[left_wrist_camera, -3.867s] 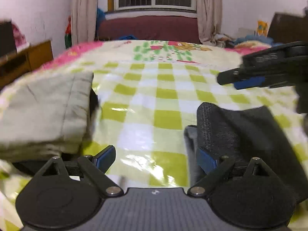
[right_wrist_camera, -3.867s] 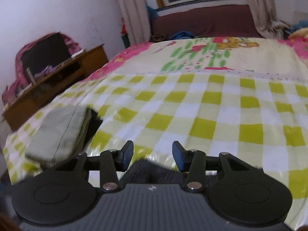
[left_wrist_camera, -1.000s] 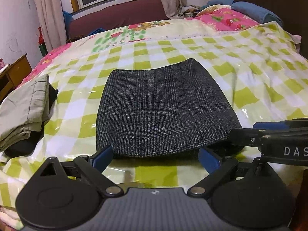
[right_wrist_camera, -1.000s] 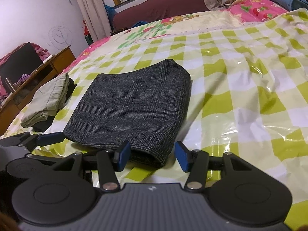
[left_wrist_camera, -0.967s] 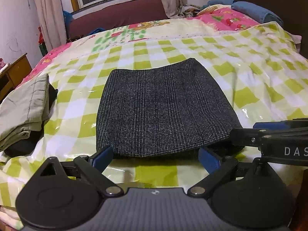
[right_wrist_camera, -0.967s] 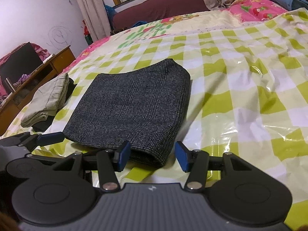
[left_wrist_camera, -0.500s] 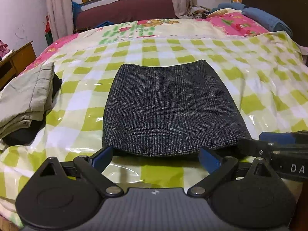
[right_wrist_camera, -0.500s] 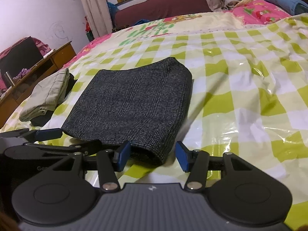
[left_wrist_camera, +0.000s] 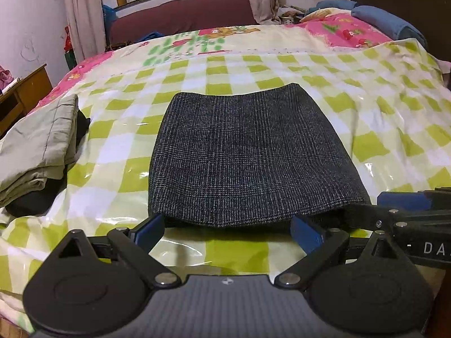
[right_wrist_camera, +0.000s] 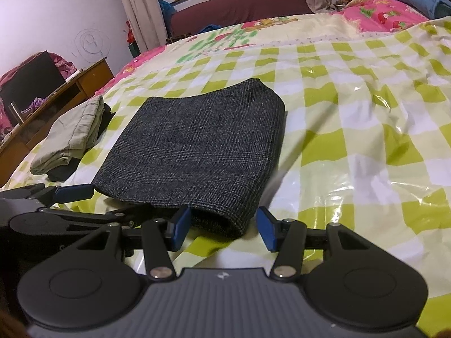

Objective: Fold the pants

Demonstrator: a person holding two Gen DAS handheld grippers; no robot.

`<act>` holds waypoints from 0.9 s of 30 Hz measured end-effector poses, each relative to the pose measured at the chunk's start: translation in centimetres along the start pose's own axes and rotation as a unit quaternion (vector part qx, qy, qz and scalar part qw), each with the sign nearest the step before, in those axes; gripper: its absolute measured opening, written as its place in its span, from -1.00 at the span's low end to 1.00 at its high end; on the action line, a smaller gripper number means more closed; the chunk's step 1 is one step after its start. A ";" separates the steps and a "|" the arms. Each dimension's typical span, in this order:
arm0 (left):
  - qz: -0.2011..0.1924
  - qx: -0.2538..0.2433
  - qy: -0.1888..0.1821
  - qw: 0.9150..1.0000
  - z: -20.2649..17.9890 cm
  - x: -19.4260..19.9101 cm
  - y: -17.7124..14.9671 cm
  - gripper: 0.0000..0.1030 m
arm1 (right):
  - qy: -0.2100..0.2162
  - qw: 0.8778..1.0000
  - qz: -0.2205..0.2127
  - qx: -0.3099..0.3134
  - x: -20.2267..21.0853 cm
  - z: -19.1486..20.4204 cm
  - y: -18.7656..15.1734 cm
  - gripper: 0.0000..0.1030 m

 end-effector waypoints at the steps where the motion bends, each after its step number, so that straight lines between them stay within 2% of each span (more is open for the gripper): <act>1: 0.000 -0.001 0.001 1.000 0.0 0.0 0.0 1.00 | 0.000 1.000 0.001 0.000 0.0 0.0 0.0 0.03; 27: 0.001 -0.002 0.002 1.000 -0.1 0.0 -0.1 1.00 | 0.001 1.000 0.004 -0.004 -0.2 -0.1 -0.1 0.03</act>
Point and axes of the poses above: each gripper's, at about its wrist camera, not at the fingertips, and x roughly against the way its jaws point, z to its left, y to its top, the point moved 4 cm from there along -x, roughly the way its jaws point, and after that the axes turned 6 degrees about -z, right-handed, at the moved point
